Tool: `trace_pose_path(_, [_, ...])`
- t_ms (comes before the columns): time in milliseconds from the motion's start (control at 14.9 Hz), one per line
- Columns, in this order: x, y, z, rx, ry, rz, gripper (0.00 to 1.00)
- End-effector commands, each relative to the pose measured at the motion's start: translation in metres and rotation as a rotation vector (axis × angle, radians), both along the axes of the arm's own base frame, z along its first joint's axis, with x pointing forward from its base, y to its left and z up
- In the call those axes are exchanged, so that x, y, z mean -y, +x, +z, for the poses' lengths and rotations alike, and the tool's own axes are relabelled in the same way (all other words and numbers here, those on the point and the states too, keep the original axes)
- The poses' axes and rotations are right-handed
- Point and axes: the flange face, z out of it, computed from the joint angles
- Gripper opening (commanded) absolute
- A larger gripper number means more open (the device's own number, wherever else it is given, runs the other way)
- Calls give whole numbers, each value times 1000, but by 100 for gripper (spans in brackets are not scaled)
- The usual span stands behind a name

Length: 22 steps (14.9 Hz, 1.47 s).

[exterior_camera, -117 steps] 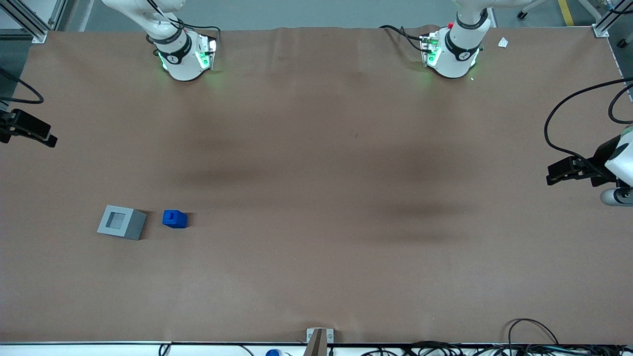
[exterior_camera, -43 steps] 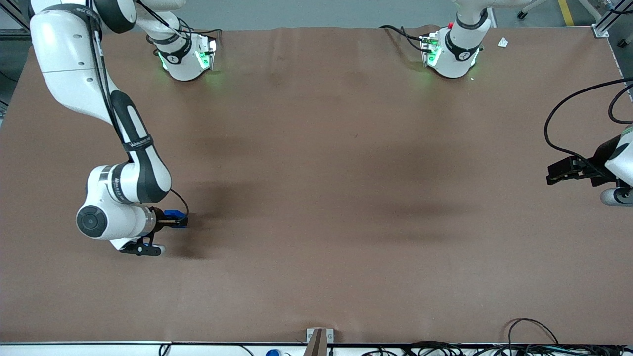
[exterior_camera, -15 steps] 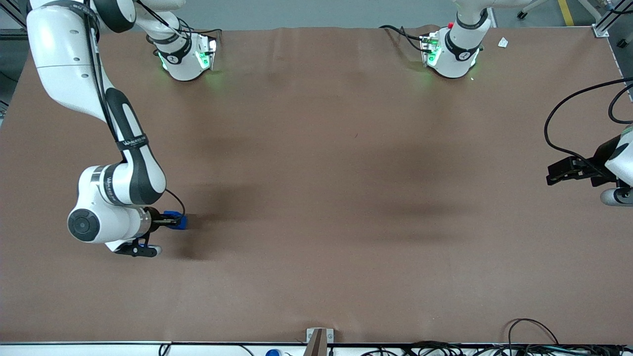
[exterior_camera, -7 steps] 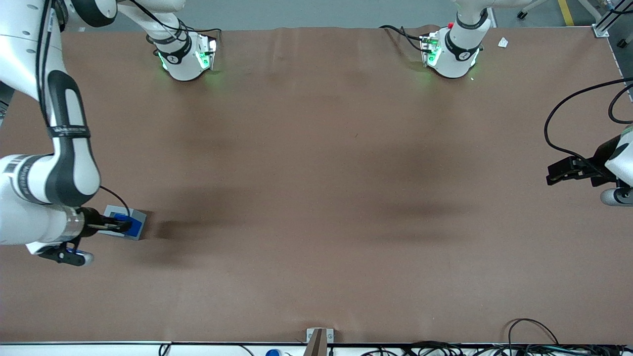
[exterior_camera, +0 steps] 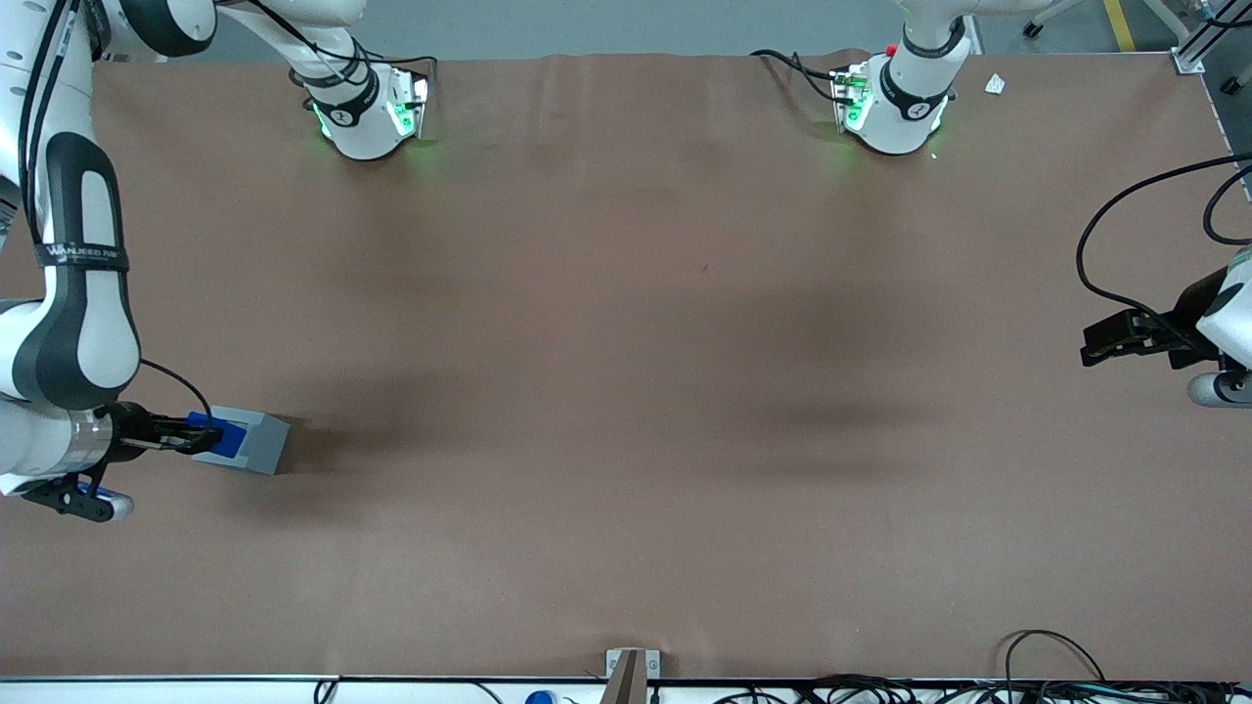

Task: Insert blue part into gray base with right arm
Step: 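Lower the blue block into the gray base's square opening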

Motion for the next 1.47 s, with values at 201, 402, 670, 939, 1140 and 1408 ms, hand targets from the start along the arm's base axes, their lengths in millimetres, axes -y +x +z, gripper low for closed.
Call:
trace_pose_path(201, [18,-2,-18,-25,12,124,0])
trace_pose_path(402, [20,-3,-25,-42,8,141,0])
trace_pose_path(670, [24,-7,-36,-76,16,134,0])
trace_pose_path(939, [28,-8,-45,-88,18,128,0])
trace_pose_path(1140, [35,-7,-53,-91,20,119,0])
trace_pose_path(1408, [39,0,-53,-78,17,113,0])
